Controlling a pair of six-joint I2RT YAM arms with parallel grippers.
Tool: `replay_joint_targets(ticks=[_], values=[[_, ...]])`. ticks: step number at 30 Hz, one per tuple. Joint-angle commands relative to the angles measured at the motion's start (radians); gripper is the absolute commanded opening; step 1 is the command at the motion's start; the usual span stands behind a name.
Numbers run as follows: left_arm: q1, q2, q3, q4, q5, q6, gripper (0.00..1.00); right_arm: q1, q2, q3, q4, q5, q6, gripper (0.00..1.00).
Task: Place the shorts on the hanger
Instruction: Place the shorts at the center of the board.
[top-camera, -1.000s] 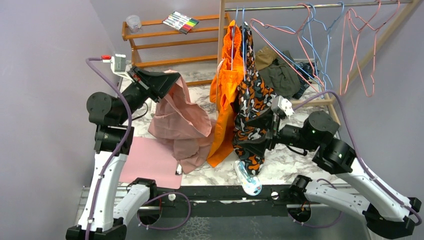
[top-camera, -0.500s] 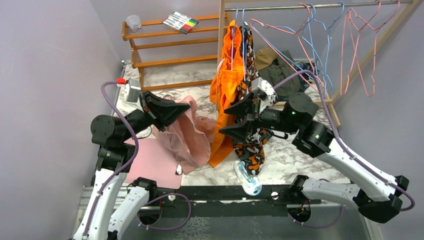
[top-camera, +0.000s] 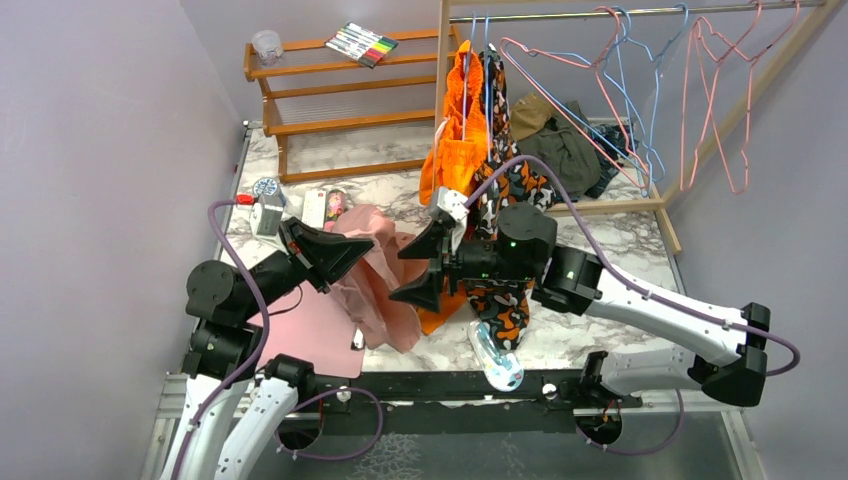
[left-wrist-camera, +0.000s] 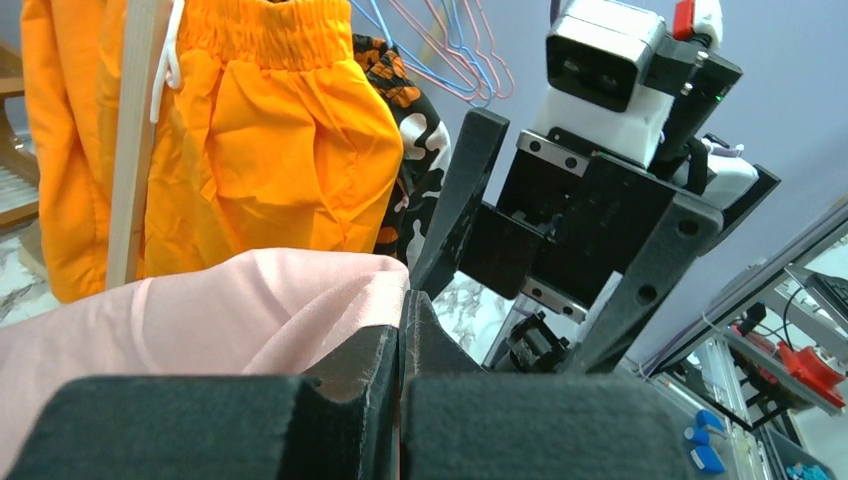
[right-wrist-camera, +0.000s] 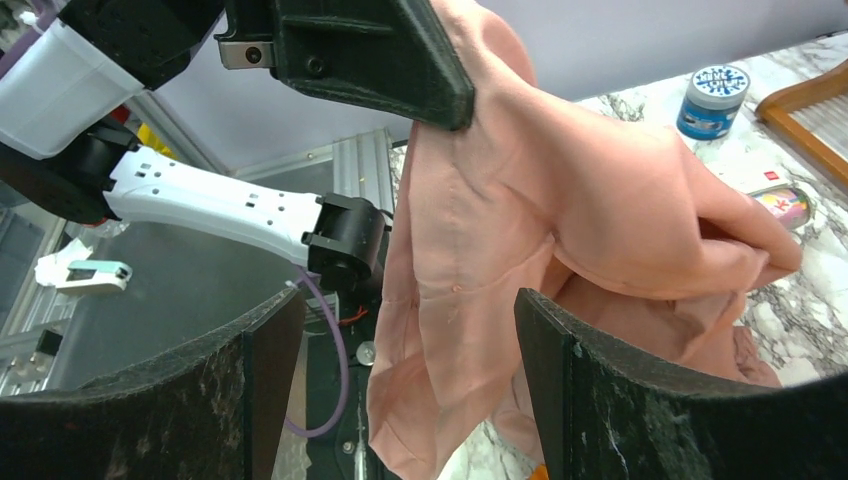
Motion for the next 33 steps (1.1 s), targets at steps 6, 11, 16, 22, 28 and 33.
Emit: replay_joint_targets(ticks=[6,11,16,22,28,33], values=[[-0.003,-0.041,0.015,-0.119,-0.059,0.004,0.0,0.083,0.099,-0.001,0.105,0.262,0.01,0.8],[-0.003,-0.073,-0.005,-0.155,-0.068,-0.008,0.0,0.083,0.137,-0.006,0.105,0.366,0.023,0.71],[-0.003,-0.096,-0.012,-0.192,-0.081,-0.011,0.0,0.083,0.113,-0.048,0.138,0.342,0.006,0.34],[-0.003,-0.108,0.01,-0.278,-0.115,0.004,0.8,0.083,0.044,-0.104,0.108,0.121,-0.074,0.01],[-0.003,-0.129,0.037,-0.363,-0.21,0.027,0.99,0.083,-0.057,-0.19,-0.095,-0.053,-0.146,0.01],[-0.003,-0.088,-0.008,-0.442,-0.388,-0.011,0.99,0.084,-0.146,-0.261,-0.279,-0.139,-0.17,0.01]])
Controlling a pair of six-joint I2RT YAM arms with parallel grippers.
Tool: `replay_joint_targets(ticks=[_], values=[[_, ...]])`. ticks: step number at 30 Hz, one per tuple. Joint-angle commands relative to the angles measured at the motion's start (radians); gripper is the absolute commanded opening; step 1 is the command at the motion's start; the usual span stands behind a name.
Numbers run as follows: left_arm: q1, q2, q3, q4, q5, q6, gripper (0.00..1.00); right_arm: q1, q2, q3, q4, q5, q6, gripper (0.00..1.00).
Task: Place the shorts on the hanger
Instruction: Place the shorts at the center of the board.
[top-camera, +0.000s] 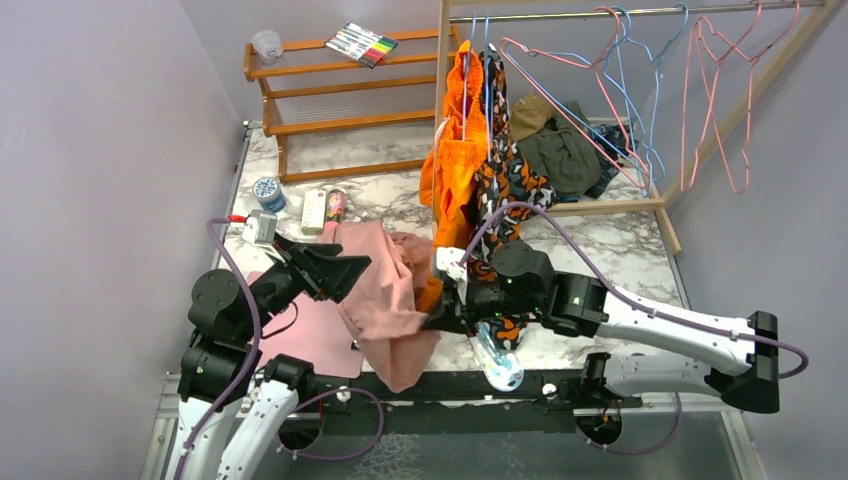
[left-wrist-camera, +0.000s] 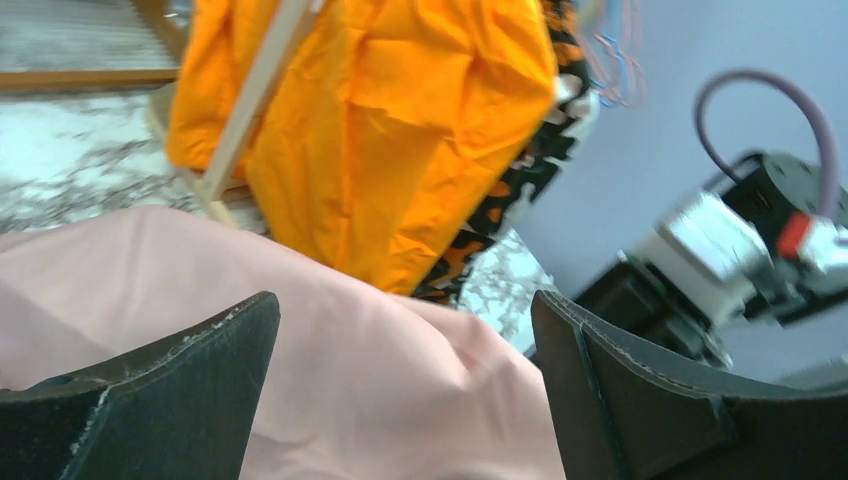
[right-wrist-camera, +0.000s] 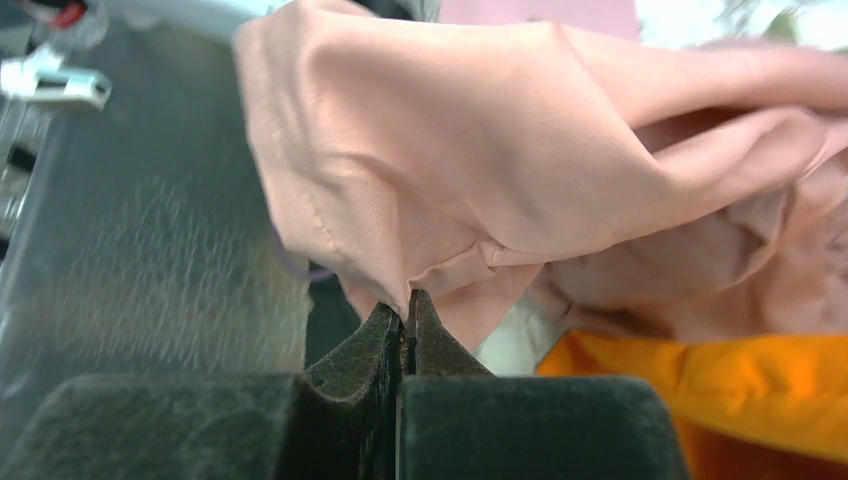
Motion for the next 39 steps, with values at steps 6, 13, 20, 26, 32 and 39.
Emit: replay_joint_targets(ticks=[6,13,20,26,32,39], values=[[-0.003,0.139,-0.114,-0.141,-0.357,-0.109,0.98,0.035,-0.129,-0.097,-0.346,-0.274,-0.05,0.01],[-0.003,0.299,-0.127,-0.104,-0.476,-0.111,0.97,0.055,-0.089,-0.12,-0.301,-0.403,-0.015,0.01],[-0.003,0.455,-0.016,-0.149,-0.646,-0.055,0.99,0.143,0.002,-0.131,-0.312,-0.451,0.023,0.01],[-0.003,0.488,0.046,-0.297,-0.807,-0.103,0.99,0.163,-0.044,-0.139,-0.322,-0.408,0.069,0.01],[-0.003,0.457,0.04,-0.427,-0.846,-0.15,0.99,0.163,-0.064,-0.142,-0.332,-0.36,0.065,0.01],[-0.003,0.467,-0.061,-0.375,-0.626,-0.143,0.97,0.164,-0.051,-0.165,-0.3,-0.388,0.102,0.01]])
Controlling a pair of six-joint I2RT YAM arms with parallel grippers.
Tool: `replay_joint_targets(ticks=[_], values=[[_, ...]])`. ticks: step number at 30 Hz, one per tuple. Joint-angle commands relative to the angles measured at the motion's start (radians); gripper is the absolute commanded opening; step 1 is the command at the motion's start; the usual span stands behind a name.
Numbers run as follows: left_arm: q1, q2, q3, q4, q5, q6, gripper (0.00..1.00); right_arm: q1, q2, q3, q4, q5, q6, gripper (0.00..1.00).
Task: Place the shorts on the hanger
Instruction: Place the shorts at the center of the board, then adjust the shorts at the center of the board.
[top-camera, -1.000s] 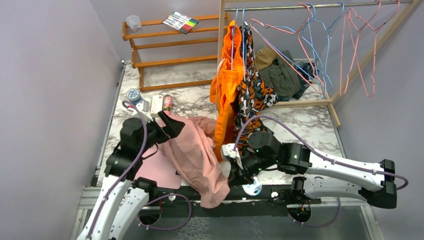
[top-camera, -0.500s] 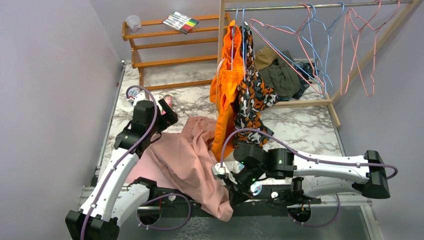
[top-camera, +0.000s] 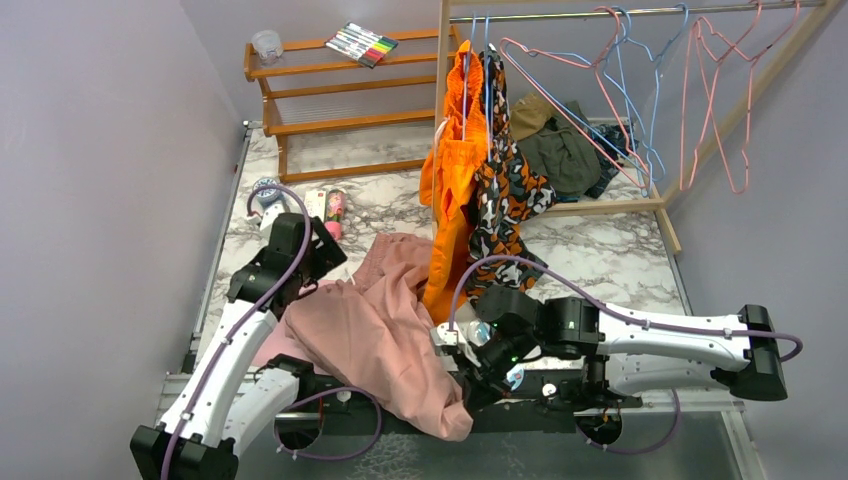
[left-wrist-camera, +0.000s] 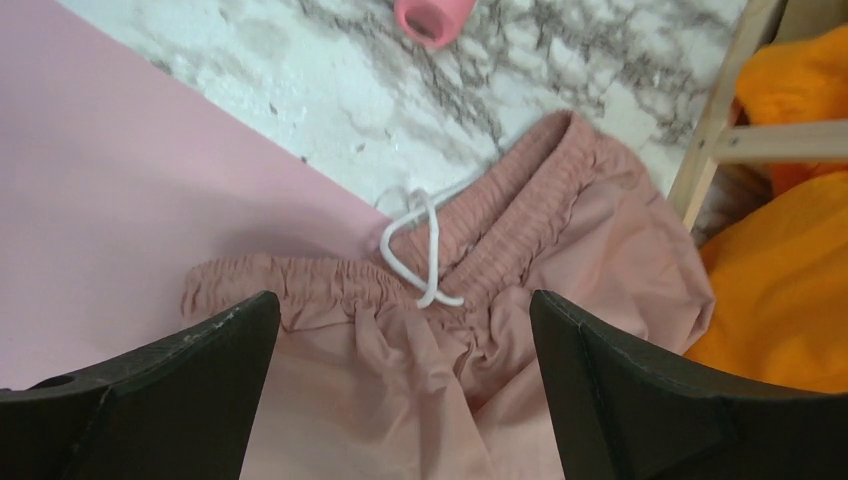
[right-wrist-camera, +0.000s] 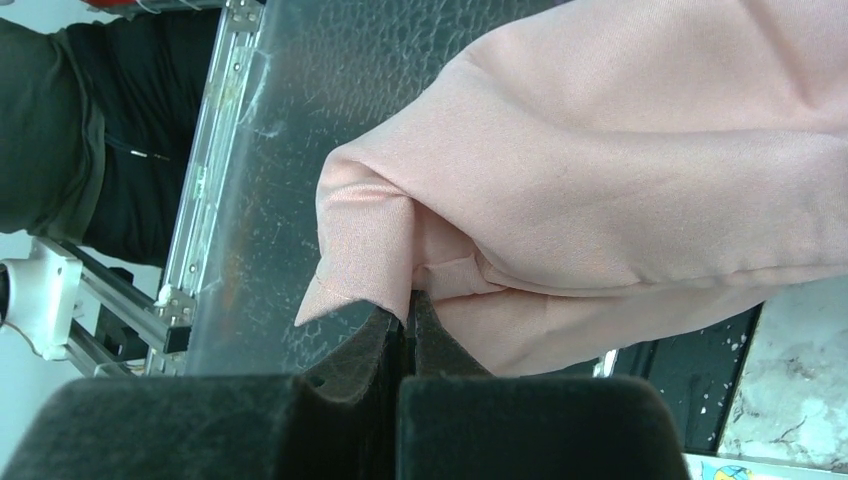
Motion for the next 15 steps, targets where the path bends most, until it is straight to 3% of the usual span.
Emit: replay_joint_targets(ticks=[1,9,15], values=[[-0.004,0.007,-0.077,0.035,0.182,0.016,0.96,0.006,0.004,-0.021,0.014,-0.014,0.039,0.01],[-0.007,0.057,-0.156,0.164,0.417,0.103,0.9,0.006,0.011,-0.021,0.012,-0.013,0.045,0.04],[-0.07,0.082,-0.196,0.182,0.42,0.084,0.74,0.007,0.027,0.031,-0.035,0.026,0.02,0.46]])
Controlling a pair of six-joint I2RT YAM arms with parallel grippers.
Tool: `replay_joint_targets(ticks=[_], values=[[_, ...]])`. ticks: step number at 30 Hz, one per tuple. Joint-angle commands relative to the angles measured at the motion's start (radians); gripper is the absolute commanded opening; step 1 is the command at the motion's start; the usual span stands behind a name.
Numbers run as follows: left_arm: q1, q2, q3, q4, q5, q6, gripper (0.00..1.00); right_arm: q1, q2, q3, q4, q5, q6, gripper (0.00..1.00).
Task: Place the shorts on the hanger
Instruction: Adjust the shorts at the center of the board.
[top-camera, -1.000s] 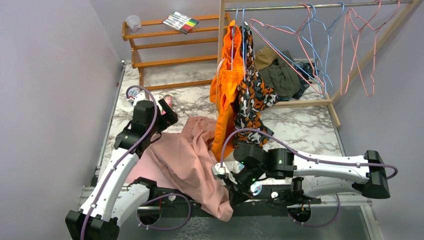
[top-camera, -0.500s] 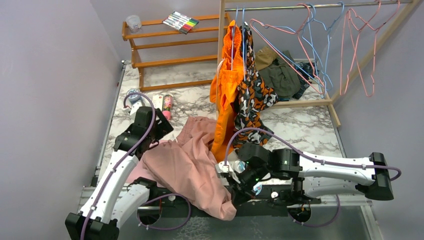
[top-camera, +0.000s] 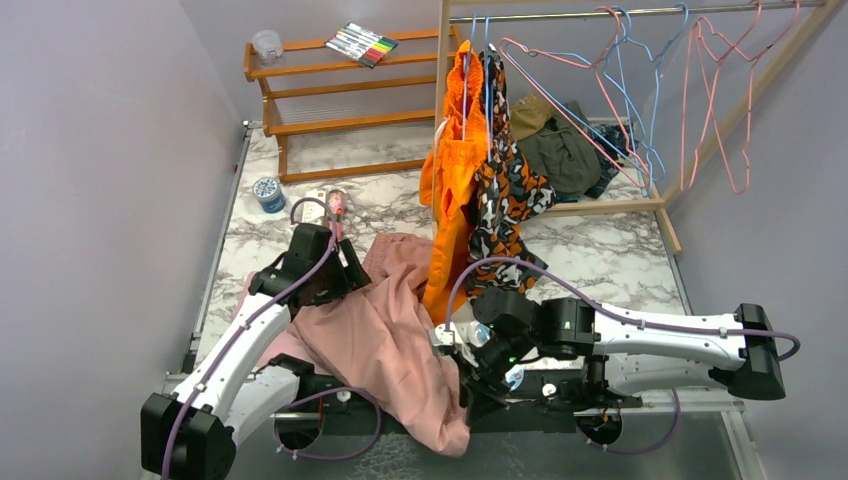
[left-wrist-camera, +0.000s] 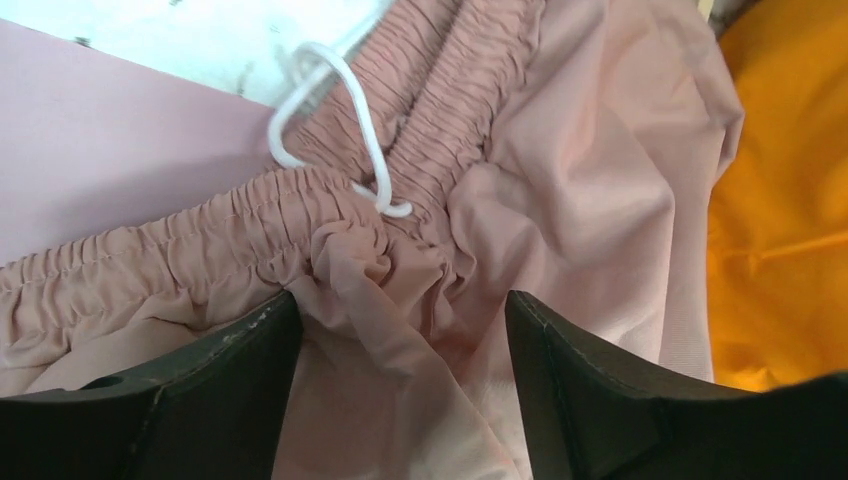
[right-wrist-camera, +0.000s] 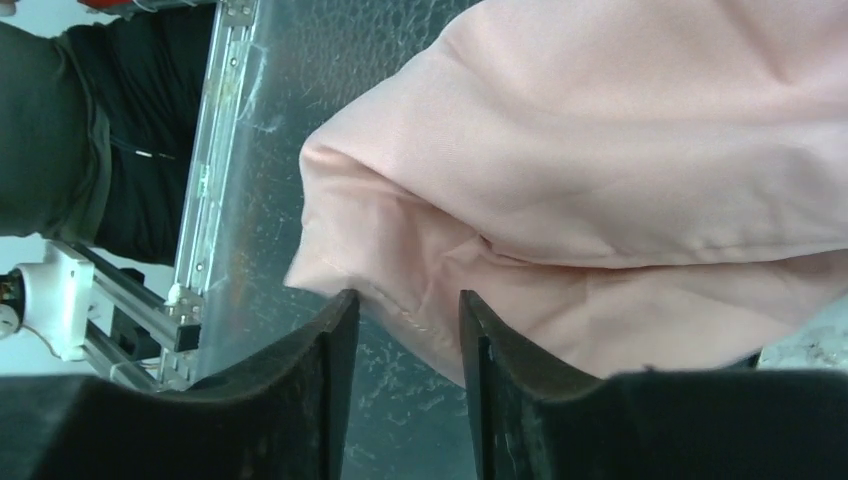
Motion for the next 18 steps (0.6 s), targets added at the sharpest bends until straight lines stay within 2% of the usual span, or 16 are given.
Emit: replay_joint_targets(ticks=[1,3,7,9,12,17,18], values=[[-0.054,0.016,-0.028,0.055,0.056,-0.001,0.72,0.007,0.018,0.065,-0.047,0.034,-0.025,0.5],[-0.071,0.032,-0.036,0.067,0.056,-0.009,0.69,0.006,0.019,0.093,-0.068,0.051,-0.04,0.56],[-0.084,0.046,-0.027,0.088,0.045,-0.002,0.69,0.006,0.012,0.153,-0.11,0.102,-0.065,0.62],[-0.084,0.036,-0.018,0.102,0.042,0.013,0.63,0.007,0.008,0.183,-0.137,0.137,-0.081,0.62],[-0.084,0.032,-0.003,0.118,0.044,0.042,0.46,0.006,-0.015,0.215,-0.138,0.227,-0.087,0.63],[-0.084,0.027,0.043,0.113,0.044,0.089,0.01,0.007,-0.086,0.222,-0.034,0.446,-0.063,0.63],[-0.085,0.004,0.059,0.107,0.038,0.098,0.0,0.006,-0.099,0.222,-0.013,0.481,-0.059,0.63]])
